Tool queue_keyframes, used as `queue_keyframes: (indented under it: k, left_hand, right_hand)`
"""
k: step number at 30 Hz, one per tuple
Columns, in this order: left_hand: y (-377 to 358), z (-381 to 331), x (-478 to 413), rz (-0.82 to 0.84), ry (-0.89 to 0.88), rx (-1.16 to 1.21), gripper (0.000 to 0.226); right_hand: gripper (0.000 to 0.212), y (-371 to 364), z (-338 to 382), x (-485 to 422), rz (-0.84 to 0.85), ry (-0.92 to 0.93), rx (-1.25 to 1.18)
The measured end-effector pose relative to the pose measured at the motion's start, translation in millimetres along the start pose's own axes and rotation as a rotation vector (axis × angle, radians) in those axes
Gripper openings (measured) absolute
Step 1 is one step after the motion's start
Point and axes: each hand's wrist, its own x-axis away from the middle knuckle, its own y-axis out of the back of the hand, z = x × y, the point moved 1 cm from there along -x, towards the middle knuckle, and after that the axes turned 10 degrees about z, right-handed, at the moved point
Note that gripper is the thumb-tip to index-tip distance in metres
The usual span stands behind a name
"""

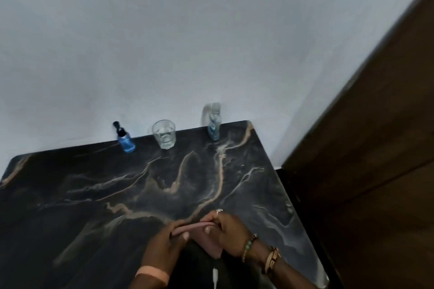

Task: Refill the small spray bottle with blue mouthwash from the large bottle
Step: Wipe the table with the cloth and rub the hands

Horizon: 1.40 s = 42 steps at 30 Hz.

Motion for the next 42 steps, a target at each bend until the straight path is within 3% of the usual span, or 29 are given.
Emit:
queue_keyframes:
  k: [5, 8, 13, 15, 21, 30, 42]
  left_hand:
    - [-33, -56, -38, 0.114, 0.025, 0.047, 0.024]
    - [-53, -73, -54, 0.169, 0.007, 0.039, 0.021]
    - [-85, -90, -77, 0.216, 0.09, 0.247, 0.017]
    - [-96, -95, -84, 0.203, 0.119, 0.331, 0.018]
    - [-122, -112, -100, 0.165, 0.114, 0.439, 0.025]
    - [-164, -120, -116, 0.241, 0.107, 0.394, 0.027]
    - [-208, -99, -128, 0.279, 0.202, 0.261, 0.046]
  right_hand:
    - [0.015, 47, -35, 43, -0.173, -0.119, -0.465]
    - [0.013, 67, -52, 64, -0.251, -0.149, -0.619]
    - [0.034, 82, -78, 88, -0.395, -0.197, -0.866]
    - [0.033, 85, -85, 97, -0.441, -0.235, -0.915]
    - [0.022, 83, -110, 119, -0.548, -0.317, -0.932]
    - [0.024, 86, -145, 127, -0.739, -0.421, -0.947]
    - [0.03, 72, -172, 125, -0.796, -0.587, -0.845]
